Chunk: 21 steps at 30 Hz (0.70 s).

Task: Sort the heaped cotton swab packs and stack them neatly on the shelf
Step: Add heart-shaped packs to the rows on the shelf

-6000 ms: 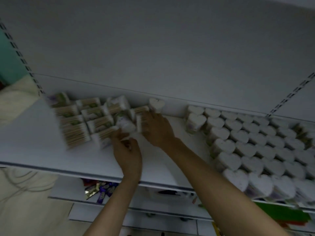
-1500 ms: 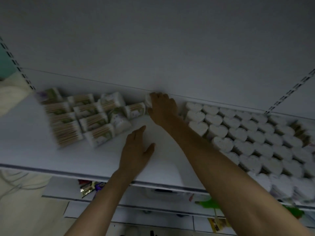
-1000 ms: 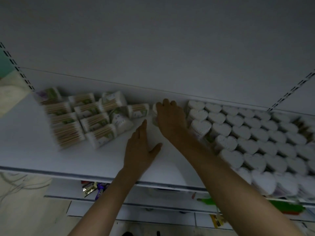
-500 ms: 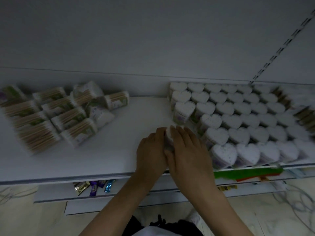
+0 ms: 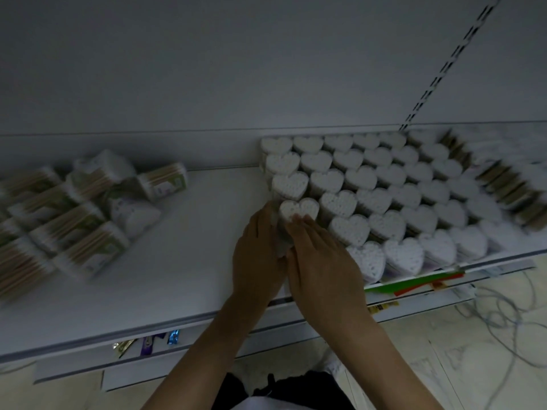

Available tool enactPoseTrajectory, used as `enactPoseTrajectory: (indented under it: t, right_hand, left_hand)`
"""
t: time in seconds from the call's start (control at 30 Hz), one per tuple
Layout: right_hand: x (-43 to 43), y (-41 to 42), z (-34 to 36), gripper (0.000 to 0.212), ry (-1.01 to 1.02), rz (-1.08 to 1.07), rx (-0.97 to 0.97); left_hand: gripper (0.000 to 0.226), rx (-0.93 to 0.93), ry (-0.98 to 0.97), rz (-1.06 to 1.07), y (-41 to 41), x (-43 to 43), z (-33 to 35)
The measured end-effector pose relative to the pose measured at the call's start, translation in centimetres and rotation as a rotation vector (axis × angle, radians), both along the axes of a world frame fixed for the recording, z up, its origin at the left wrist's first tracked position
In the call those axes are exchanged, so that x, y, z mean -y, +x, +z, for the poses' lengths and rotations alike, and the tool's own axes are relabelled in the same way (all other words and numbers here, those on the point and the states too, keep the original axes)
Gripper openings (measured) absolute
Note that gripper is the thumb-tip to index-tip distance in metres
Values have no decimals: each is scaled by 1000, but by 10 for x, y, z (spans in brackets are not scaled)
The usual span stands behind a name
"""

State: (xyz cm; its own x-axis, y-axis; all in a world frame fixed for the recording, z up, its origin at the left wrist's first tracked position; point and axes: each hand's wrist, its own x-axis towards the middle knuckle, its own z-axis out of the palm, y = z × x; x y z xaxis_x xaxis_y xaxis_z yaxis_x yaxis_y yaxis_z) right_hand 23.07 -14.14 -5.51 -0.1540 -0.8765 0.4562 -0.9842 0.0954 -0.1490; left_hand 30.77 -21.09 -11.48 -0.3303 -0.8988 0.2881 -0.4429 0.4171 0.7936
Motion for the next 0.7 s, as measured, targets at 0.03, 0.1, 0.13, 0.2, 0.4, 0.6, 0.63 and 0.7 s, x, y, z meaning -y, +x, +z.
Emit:
enactPoseTrajectory:
  t: [0.03, 0.1, 0.13, 0.2, 0.4, 0.6, 0.63, 0.7]
  right_hand:
    - [1, -1, 0, 40, -3, -1, -1]
    - [4, -3, -1, 40, -1, 0, 5]
    - [5, -3, -1, 40, 4, 2, 8]
    - [7, -5, -2, 41, 2, 10, 6]
    - [9, -6, -3, 40, -33, 18, 48]
    - [9, -6, -6, 40, -39, 5, 36]
    - [9, -6, -6, 40, -43, -3, 27]
    - [10, -6, -6, 40, -56, -17, 0]
  left_hand:
    - [76, 27, -7, -3, -1, 1, -1]
    - [74, 158, -53, -14, -3, 3, -6]
    - [76, 246, -60, -21, -4, 3, -6]
    - [77, 369, -66, -24, -6, 4, -6]
    - [74, 459, -99, -24, -6, 5, -7]
    - [71, 493, -84, -43, -5, 6, -8]
    - [70, 501, -81, -41, -5, 6, -7]
    - [74, 504, -82, -37, -6, 5, -6]
